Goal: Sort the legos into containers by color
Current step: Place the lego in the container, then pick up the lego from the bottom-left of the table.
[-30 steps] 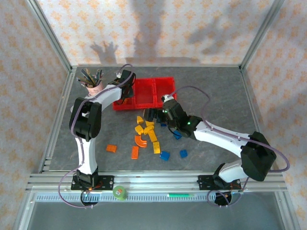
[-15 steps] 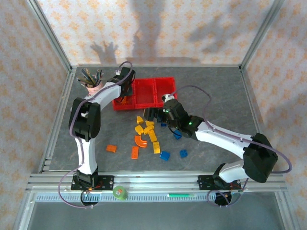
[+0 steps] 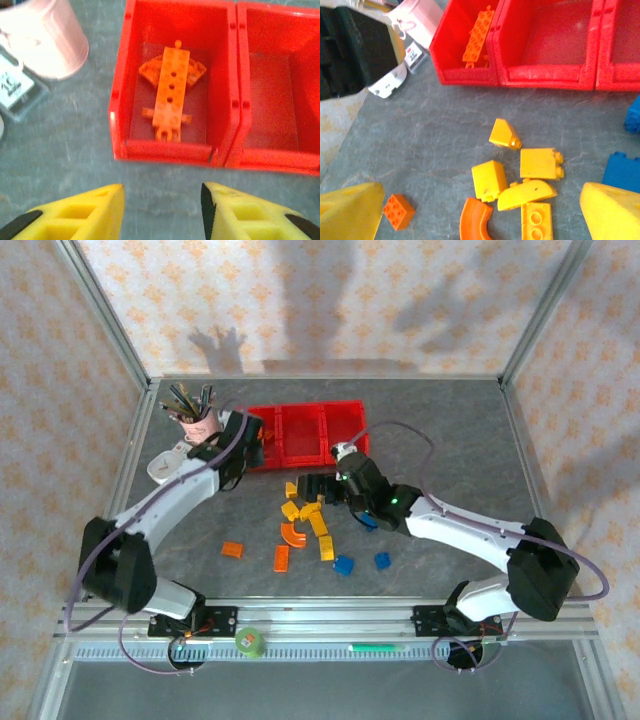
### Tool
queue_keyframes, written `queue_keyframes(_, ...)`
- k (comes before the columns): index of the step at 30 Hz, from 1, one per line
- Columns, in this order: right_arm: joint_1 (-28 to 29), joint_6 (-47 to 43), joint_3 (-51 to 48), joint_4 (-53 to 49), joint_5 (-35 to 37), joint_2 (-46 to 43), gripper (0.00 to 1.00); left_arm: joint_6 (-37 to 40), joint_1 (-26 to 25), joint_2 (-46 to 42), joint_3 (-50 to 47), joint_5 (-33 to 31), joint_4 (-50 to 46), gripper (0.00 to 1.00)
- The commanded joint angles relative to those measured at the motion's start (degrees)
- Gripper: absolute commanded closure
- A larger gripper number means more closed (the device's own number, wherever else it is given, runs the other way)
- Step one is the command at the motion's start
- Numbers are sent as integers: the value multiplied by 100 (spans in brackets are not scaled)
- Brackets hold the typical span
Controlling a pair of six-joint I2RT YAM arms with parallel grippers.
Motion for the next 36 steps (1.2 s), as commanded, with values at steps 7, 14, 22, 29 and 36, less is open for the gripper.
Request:
queue_keyframes(7, 586, 18, -315, 54, 68, 110, 0, -2456, -1362, -1627, -1966, -620, -578, 42)
queue_keyframes(14, 947, 171, -505, 285, 331, 373, 0, -3758, -2207, -1958, -2590, -923, -1357, 33)
queue_keyframes(22, 980, 294, -670, 549, 283, 502, 0, -4598, -2558, -2091, -3163, -976, -1569, 25)
queue_keyframes(29, 973, 237, -659, 518, 446, 485, 1, -4775, -2561, -2299, -3648, -833, -906, 23)
queue_keyframes(36, 973, 234, -638, 478, 544, 480, 0, -4569, -2434, -1994, -3732, -938, -217, 23)
